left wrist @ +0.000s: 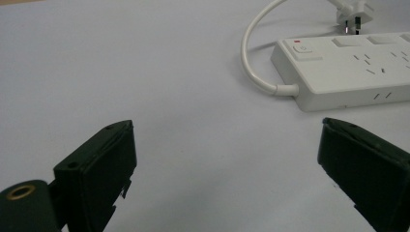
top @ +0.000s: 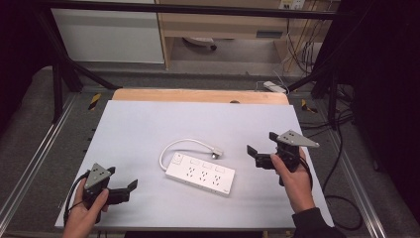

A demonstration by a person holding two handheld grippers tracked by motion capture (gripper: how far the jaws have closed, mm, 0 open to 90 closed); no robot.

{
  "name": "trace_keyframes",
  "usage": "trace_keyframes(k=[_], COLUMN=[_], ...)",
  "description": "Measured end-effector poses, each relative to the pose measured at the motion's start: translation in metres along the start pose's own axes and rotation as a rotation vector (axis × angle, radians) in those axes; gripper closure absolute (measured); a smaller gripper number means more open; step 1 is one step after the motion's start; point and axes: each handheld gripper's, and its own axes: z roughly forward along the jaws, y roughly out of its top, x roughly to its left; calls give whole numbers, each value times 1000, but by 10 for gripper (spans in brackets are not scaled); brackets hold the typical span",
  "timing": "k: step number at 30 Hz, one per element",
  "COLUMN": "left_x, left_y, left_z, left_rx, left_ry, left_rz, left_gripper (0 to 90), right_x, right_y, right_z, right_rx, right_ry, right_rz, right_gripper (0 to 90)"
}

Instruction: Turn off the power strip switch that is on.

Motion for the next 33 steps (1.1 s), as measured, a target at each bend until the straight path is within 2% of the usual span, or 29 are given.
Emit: trace_keyframes(k=[13, 33], left_x=[0, 1], left_y=[0, 0], left_z=[0, -1], left_rx=[-2, -7], left_ry=[-2, -1], left_rz=[-6, -9], left_gripper=[65, 65], right_x=[-16, -35], right_y=[-5, -30], right_z=[-28, -61], right_rx=[-28, -54], right_ry=[-42, -90], right_rz=[13, 61], right_gripper=[38, 42])
